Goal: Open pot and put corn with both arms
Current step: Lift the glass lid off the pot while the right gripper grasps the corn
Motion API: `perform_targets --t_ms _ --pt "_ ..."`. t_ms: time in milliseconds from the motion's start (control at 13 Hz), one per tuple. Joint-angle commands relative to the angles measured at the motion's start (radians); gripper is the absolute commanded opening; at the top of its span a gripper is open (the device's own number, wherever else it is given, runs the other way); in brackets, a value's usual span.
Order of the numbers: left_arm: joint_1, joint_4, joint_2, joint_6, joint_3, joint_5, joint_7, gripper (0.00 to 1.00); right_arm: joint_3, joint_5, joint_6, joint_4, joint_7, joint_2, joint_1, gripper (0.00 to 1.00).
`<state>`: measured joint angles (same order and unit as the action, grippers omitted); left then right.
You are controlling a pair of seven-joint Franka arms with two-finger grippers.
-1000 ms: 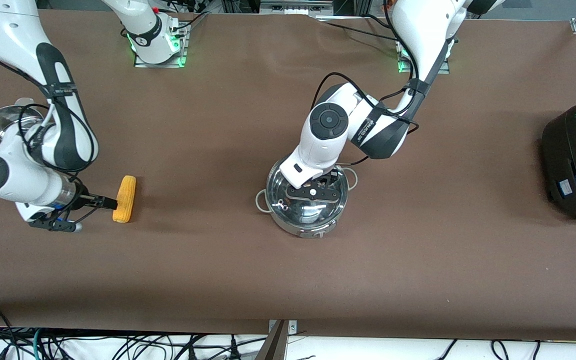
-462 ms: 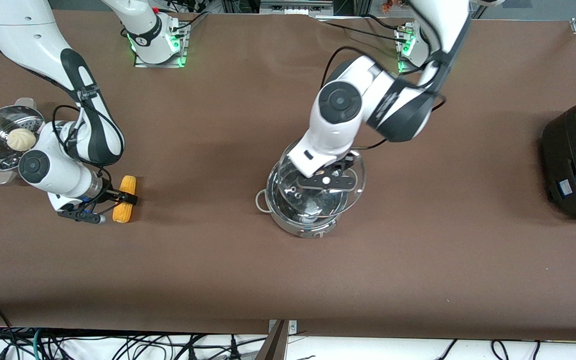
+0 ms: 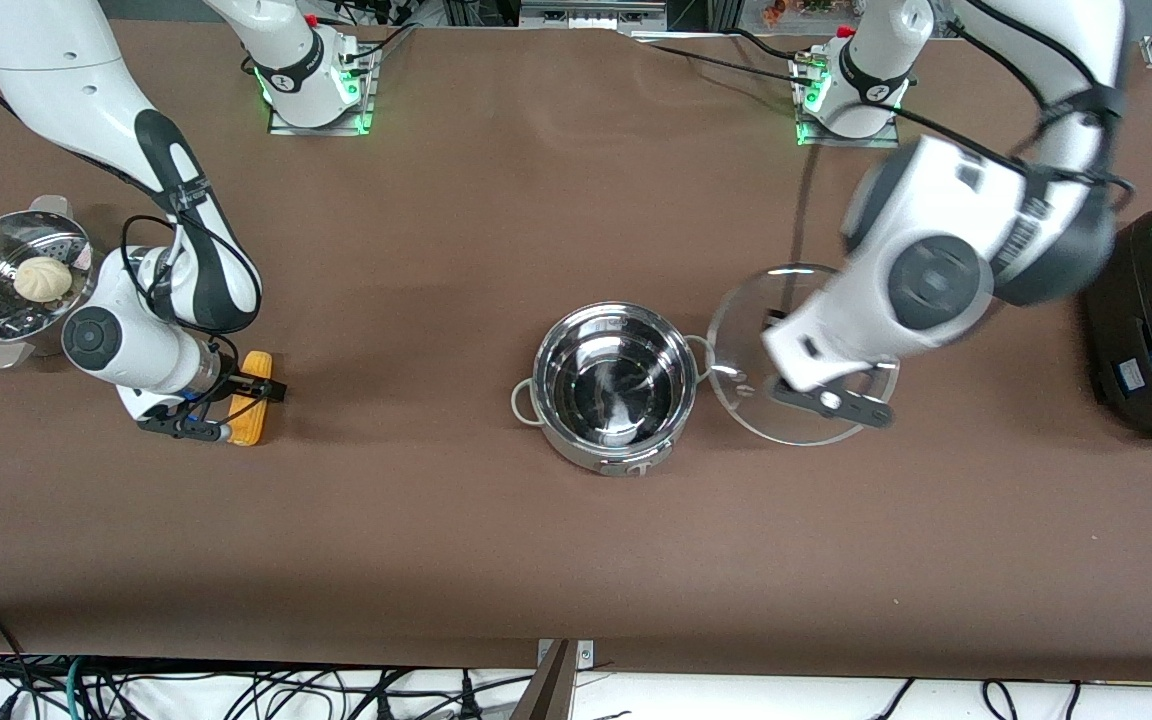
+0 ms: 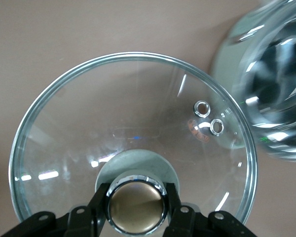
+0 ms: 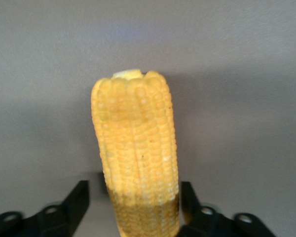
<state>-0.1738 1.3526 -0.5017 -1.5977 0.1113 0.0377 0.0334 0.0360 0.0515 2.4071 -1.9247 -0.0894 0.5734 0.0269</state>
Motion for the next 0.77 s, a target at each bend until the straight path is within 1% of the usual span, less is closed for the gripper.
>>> perform_targets --t_ms 0,77,154,231,308,385,462,538,615,692 --pt "0.134 0.285 0.115 -0.192 0.022 0.011 0.198 0.18 -0.007 0.014 -0.044 -0.002 0.042 -0.053 -0.007 0.01" --pt "0.158 0.393 0.142 -0.277 0.024 0.011 0.220 0.18 -0.010 0.014 -0.110 0.018 0.039 -0.094 -0.007 0.00" --pt "0.172 0.502 0.170 -0.362 0.024 0.010 0.223 0.18 -0.013 0.014 -0.212 0.054 0.037 -0.130 -0.005 0.00" --pt "0.175 0.590 0.184 -0.454 0.024 0.010 0.223 0.19 -0.037 0.017 -0.346 0.116 0.027 -0.167 -0.005 0.00" --pt "0.177 0.650 0.183 -0.532 0.022 0.010 0.223 0.19 -0.063 0.018 -0.464 0.189 0.005 -0.196 -0.005 0.00" --pt "0.183 0.686 0.177 -0.594 0.022 0.010 0.223 0.27 -0.094 0.018 -0.579 0.272 -0.048 -0.211 -0.005 0.00" --pt "0.185 0.703 0.169 -0.625 0.022 0.010 0.223 0.60 -0.143 0.018 -0.664 0.356 -0.123 -0.214 -0.005 0.00" --pt "0.186 0.697 0.169 -0.619 0.022 0.010 0.223 1.00 -0.198 0.018 -0.718 0.448 -0.212 -0.210 -0.005 0.00" --pt "0.185 0.686 0.179 -0.604 0.022 0.010 0.221 1.00 -0.259 0.018 -0.736 0.508 -0.299 -0.208 0.001 0.00" --pt "0.186 0.653 0.193 -0.558 0.022 0.008 0.220 1.00 -0.328 0.014 -0.727 0.551 -0.388 -0.199 0.010 0.00"
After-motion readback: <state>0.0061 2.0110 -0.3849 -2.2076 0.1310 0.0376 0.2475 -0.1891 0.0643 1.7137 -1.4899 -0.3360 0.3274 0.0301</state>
